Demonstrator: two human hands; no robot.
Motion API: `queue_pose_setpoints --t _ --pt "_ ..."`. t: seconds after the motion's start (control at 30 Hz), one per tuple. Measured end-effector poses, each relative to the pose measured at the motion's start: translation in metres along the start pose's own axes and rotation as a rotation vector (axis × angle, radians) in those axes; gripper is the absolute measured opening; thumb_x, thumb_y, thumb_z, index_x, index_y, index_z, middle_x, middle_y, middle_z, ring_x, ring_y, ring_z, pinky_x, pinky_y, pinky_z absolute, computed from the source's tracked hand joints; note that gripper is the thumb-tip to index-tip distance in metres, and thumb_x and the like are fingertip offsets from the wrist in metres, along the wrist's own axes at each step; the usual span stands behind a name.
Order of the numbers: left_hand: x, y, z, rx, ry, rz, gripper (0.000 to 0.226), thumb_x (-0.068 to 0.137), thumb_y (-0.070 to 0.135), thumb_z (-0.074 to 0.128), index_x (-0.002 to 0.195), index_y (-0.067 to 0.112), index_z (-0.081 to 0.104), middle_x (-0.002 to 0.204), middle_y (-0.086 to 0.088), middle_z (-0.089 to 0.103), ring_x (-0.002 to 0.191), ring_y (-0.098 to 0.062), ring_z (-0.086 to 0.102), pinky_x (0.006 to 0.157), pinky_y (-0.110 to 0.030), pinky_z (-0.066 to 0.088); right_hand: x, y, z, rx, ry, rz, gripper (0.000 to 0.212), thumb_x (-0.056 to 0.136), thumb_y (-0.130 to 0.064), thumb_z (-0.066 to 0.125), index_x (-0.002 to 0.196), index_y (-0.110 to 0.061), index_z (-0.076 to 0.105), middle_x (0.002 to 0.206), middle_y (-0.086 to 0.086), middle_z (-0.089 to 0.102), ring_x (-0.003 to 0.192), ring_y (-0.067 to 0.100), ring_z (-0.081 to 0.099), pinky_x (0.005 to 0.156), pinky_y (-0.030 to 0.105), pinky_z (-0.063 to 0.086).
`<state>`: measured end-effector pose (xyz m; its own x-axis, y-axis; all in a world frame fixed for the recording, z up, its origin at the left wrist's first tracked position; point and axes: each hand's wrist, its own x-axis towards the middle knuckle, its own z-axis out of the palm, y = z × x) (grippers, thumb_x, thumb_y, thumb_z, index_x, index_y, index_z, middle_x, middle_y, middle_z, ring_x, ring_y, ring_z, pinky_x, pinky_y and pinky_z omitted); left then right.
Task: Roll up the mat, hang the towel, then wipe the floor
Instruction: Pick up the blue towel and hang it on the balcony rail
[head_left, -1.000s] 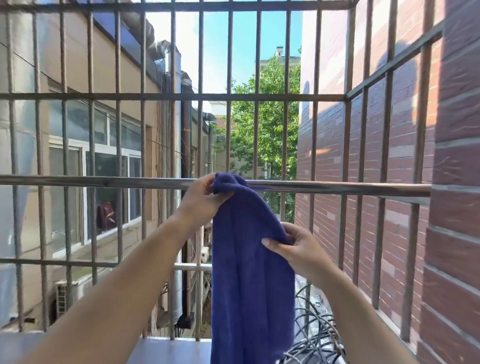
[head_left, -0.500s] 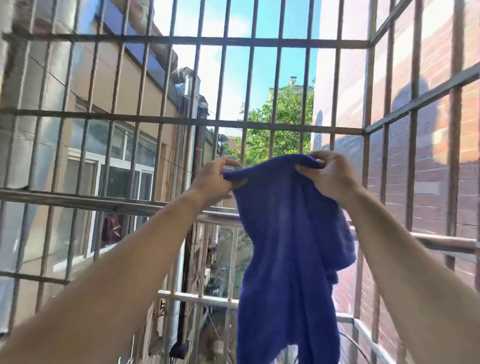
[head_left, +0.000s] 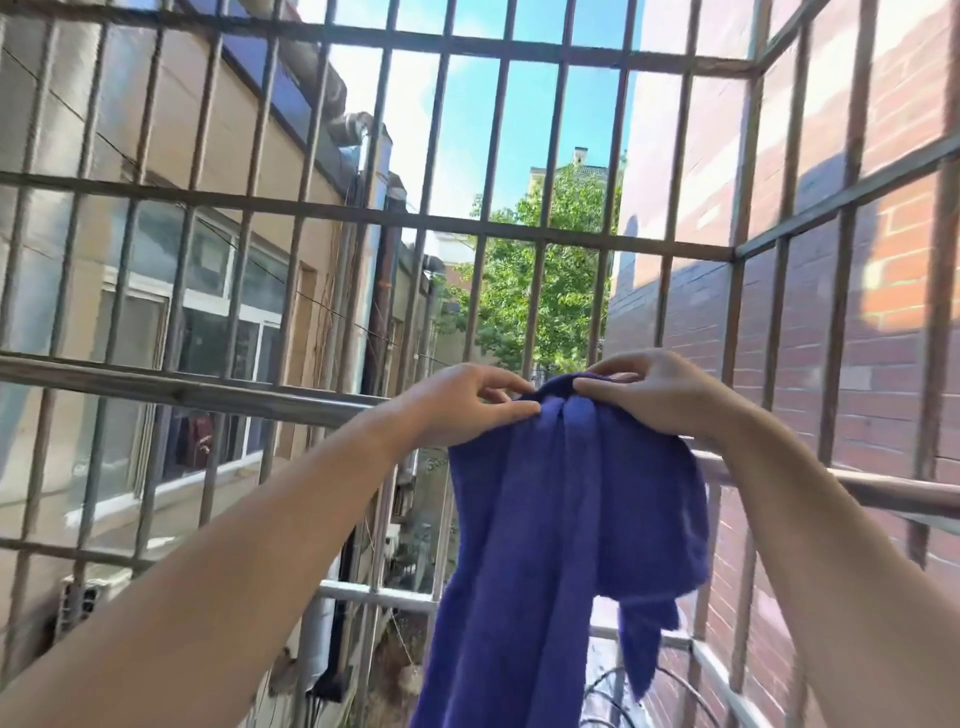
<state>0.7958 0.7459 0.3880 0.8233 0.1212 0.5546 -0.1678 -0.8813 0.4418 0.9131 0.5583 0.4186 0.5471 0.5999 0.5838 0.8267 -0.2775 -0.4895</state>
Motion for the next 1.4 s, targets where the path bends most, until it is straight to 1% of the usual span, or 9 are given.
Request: queue_pose_setpoints --t 0.17,0.3,0.47,0.57,0.67,0.8,0.93,1.13,1.4 --pt "-0.006 -0.002 0.000 0.108 -0.008 -0.006 0.030 0.084 0.064 0.048 0.105 0.049 0.064 0.111 0.016 0.065 0.105 -0.008 0.058 0.094 -0.039 0.048 -0.036 0.008 -0.008 -0.019 -0.058 -0.072 0.028 0.081 -0.049 0.060 0.094 -0.026 0.070 0.090 -0.006 0.071 0.085 0.013 0.066 0.076 0.035 0.053" --pt "-0.013 0.003 0.001 0.282 0.001 -0.021 0.042 0.080 0.075 0.038 0.111 0.054 0.058 0.117 0.020 0.062 0.108 -0.009 0.056 0.091 -0.036 0.048 -0.049 0.005 0.001 -0.039 -0.059 -0.166 0.018 0.083 -0.039 0.062 0.090 -0.024 0.069 0.081 -0.004 0.070 0.077 0.015 0.065 0.065 0.030 0.050" --pt "-0.017 0.008 0.000 0.178 -0.018 -0.008 0.060 0.069 0.072 0.059 0.125 0.052 0.046 0.114 0.017 0.062 0.105 -0.007 0.059 0.090 -0.033 0.049 -0.052 -0.002 0.006 -0.045 0.042 -0.281 0.024 0.073 -0.033 0.072 0.097 -0.026 0.070 0.086 -0.008 0.071 0.082 0.017 0.066 0.076 0.042 0.054" --pt "-0.017 0.011 0.001 0.040 -0.050 0.062 0.071 0.072 0.052 0.072 0.134 0.048 0.038 0.119 0.014 0.061 0.107 -0.006 0.059 0.095 -0.034 0.048 -0.053 -0.008 0.011 -0.050 0.115 -0.320 0.029 0.073 -0.018 0.076 0.098 -0.031 0.068 0.091 -0.015 0.070 0.085 0.009 0.065 0.080 0.035 0.053" --pt "-0.018 0.014 0.002 0.007 -0.043 0.143 0.061 0.077 0.033 0.074 0.131 0.035 0.048 0.114 0.010 0.065 0.101 -0.005 0.061 0.091 -0.029 0.049 -0.056 -0.013 0.015 -0.050 0.172 -0.340 0.041 0.070 -0.013 0.078 0.097 -0.041 0.062 0.089 -0.023 0.064 0.088 0.008 0.064 0.083 0.031 0.051" --pt "-0.020 0.012 0.004 -0.030 0.042 0.150 0.033 0.078 0.029 0.074 0.109 0.021 0.064 0.097 0.003 0.068 0.089 -0.013 0.064 0.084 -0.037 0.053 -0.057 -0.010 0.018 -0.009 0.219 -0.324 0.046 0.068 -0.016 0.081 0.096 -0.045 0.059 0.093 -0.026 0.063 0.089 0.011 0.065 0.082 0.035 0.053" --pt "-0.015 0.009 0.004 -0.052 0.166 0.144 0.024 0.085 0.027 0.067 0.106 0.017 0.067 0.095 -0.001 0.068 0.088 -0.017 0.062 0.082 -0.036 0.050 -0.067 -0.003 0.015 0.007 0.264 -0.229 0.045 0.065 -0.028 0.082 0.105 -0.035 0.063 0.097 -0.018 0.065 0.083 0.005 0.065 0.066 0.014 0.049" --pt "-0.013 0.015 -0.006 -0.154 0.313 0.157 0.011 0.089 0.018 0.061 0.098 0.024 0.065 0.088 0.006 0.067 0.081 -0.010 0.061 0.074 -0.029 0.047 -0.077 -0.011 0.025 0.024 0.201 -0.221 0.040 0.065 -0.035 0.080 0.101 -0.039 0.063 0.092 -0.014 0.070 0.081 0.004 0.066 0.071 0.029 0.054" --pt "-0.021 0.023 -0.023 -0.165 0.426 0.200 0.037 0.077 0.037 0.060 0.111 0.024 0.065 0.098 0.001 0.070 0.093 -0.018 0.065 0.083 -0.045 0.052 -0.069 -0.027 0.031 0.288 0.230 -0.195 0.034 0.069 -0.014 0.080 0.087 -0.038 0.063 0.092 -0.012 0.069 0.082 0.009 0.067 0.066 0.025 0.057"
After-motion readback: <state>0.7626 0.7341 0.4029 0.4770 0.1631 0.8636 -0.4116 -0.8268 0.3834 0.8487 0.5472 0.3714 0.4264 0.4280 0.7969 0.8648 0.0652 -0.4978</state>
